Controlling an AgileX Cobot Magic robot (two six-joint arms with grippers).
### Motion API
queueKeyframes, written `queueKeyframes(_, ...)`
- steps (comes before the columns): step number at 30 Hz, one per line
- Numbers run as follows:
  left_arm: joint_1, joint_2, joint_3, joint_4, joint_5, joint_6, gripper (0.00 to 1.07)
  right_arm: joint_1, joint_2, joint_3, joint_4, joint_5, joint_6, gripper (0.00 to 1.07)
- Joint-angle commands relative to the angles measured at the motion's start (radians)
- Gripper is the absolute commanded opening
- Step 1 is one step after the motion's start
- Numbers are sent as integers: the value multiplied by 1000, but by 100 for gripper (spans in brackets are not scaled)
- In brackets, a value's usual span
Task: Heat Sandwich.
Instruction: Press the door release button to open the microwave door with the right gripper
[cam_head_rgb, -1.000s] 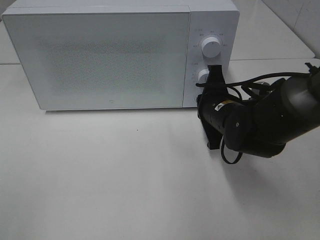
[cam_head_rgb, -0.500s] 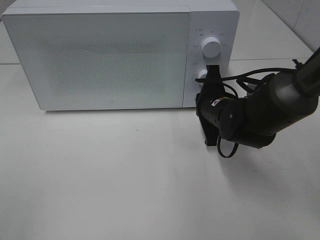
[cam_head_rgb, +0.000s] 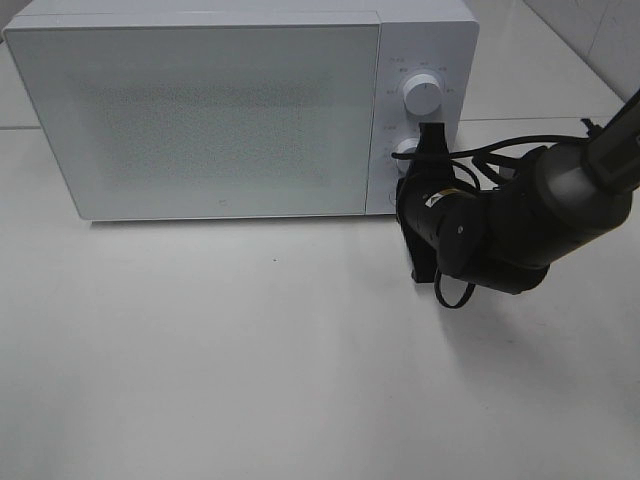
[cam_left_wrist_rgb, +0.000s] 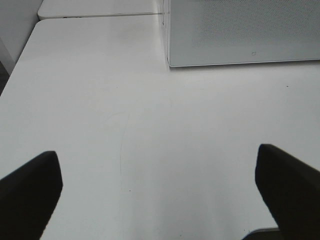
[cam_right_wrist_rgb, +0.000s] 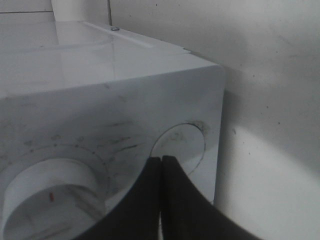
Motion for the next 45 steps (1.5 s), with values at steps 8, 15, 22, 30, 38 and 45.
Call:
queueKeyframes(8,2,-25,4,2,-14,-5,101,-2,26,-42,30,-39,-41,1)
queueKeyframes(15,2,-25,4,2,-14,-5,101,-2,41,-53,47,-53,-53,1)
queueKeyframes(22,2,-25,4,2,-14,-5,101,-2,52,-74,59,-104,-62,1)
queueKeyframes(30,2,-25,4,2,-14,-5,101,-25,52,-79,60,-114,-68,1)
queueKeyframes(38,2,-25,4,2,-14,-5,101,-49,63,-159,34,-167,-87,1)
queueKeyframes(45,2,-25,4,2,-14,-5,101,-75,96,-236,31,-203,-113,1)
